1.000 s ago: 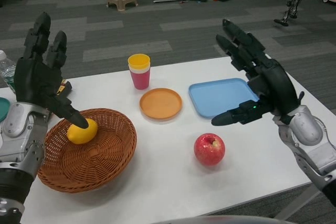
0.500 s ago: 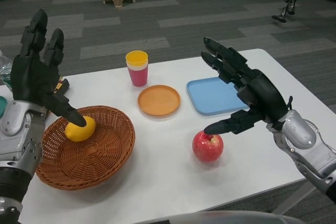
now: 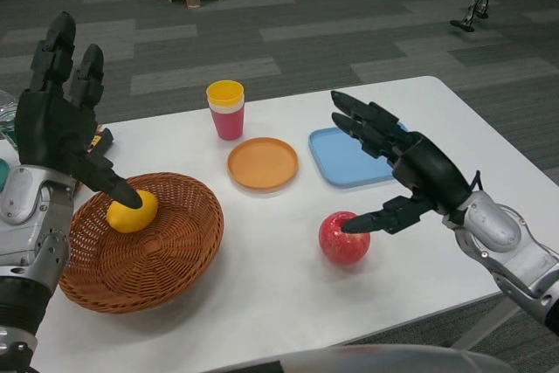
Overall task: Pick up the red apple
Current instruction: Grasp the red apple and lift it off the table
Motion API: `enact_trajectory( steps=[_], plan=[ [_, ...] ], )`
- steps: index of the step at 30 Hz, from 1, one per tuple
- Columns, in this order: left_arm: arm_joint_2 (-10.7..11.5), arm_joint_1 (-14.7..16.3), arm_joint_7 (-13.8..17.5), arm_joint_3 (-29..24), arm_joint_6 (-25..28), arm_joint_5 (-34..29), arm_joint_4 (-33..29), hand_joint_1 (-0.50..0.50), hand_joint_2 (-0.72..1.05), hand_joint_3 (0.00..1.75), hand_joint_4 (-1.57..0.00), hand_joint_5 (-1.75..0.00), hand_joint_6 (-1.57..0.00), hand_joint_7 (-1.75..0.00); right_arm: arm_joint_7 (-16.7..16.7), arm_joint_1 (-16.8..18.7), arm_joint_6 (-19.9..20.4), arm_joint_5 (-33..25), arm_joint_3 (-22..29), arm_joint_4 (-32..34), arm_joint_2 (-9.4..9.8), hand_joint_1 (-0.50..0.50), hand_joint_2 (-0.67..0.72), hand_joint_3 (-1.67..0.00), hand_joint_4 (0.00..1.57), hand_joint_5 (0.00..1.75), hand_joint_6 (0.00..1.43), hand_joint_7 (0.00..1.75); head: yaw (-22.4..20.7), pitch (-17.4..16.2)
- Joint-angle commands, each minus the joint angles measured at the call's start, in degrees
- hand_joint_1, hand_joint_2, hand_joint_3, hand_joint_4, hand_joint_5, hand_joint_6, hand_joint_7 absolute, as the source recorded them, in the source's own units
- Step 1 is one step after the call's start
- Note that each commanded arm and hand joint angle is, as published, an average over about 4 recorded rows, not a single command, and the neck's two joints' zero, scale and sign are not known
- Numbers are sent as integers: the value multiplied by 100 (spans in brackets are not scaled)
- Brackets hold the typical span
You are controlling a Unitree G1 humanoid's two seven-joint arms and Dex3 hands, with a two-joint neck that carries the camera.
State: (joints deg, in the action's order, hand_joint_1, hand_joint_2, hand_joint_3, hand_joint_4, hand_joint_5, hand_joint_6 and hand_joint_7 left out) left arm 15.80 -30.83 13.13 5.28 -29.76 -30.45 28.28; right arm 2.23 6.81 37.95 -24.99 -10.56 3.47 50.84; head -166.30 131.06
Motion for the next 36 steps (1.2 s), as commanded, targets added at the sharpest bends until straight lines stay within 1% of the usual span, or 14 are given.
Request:
enact_trajectory(
  steps=[1, 4, 6, 11, 15, 22, 26, 28, 30, 32, 34, 36],
  plan=[
    [29, -46, 14, 16, 1, -40, 11, -50, -55, 4, 0, 0, 0, -14, 49, 40, -37, -32, -77, -189, 84, -50, -41, -32, 0, 0, 0, 7, 6, -12],
    [29, -46, 14, 16, -1, -40, 11, -50, -55, 9, 0, 0, 0, -14, 102, 40, -42, -32, -123, -295, 84, -50, -41, -32, 0, 0, 0, 3, 17, -7],
    [29, -46, 14, 19, 1, -40, 11, -50, -55, 7, 0, 0, 0, -14, 117, 40, -42, -32, -172, -341, 84, -50, -41, -32, 0, 0, 0, 2, 19, -5],
    [29, -46, 14, 36, 3, -40, 11, -50, -55, 4, 0, 0, 0, -14, 122, 38, -42, -32, -286, -422, 86, -50, -41, -32, 0, 0, 0, 3, 30, -25],
    [29, -46, 14, 45, 1, -46, 11, -50, -55, 9, 0, 0, 0, -14, 144, 33, -42, -32, -334, -446, 93, -50, -35, -32, 0, 0, 0, 2, 40, -41],
    [29, -37, 6, 58, -1, -49, 9, -50, -55, 9, 0, 0, 0, -14, 183, 42, -42, -30, -416, -497, 93, -50, -35, -32, 0, 0, 0, 0, 45, -76],
    [29, -26, 6, 60, -1, -49, -5, -50, -55, 9, 0, 0, 0, -14, 227, 49, -42, -21, -442, -532, 93, -50, -35, -24, 0, 0, 0, 0, 50, -96],
    [29, -19, 6, 60, -1, -49, -7, -50, -55, 4, 0, 0, 0, -14, 234, 46, -42, -17, -475, -556, 93, -50, -29, -20, 0, 0, 0, 0, 52, -98],
    [29, -10, 6, 60, 3, -51, -9, -50, -55, 4, 0, 0, 0, -14, 234, 35, -40, -15, -517, -591, 93, -50, -16, -8, 0, 0, 0, 0, 52, -98],
    [29, -2, 6, 60, 6, -55, -13, -50, -55, 9, 0, 0, 0, -14, 234, 13, -35, -15, -552, -631, 77, -46, 11, 0, 0, 0, 0, 0, 52, -98],
    [29, 9, 6, 60, 3, -57, -16, -50, -55, 7, 0, 0, 0, -14, 234, -9, -33, -12, -565, -670, 29, -42, 34, 0, 0, 0, 0, 0, 52, -98],
    [29, 25, 6, 60, 1, -57, -16, -50, -55, 2, 0, 0, 0, -14, 234, -26, -31, -6, -565, -708, -24, -42, 39, 0, 0, 0, 0, 0, 13, -129]
  ],
)
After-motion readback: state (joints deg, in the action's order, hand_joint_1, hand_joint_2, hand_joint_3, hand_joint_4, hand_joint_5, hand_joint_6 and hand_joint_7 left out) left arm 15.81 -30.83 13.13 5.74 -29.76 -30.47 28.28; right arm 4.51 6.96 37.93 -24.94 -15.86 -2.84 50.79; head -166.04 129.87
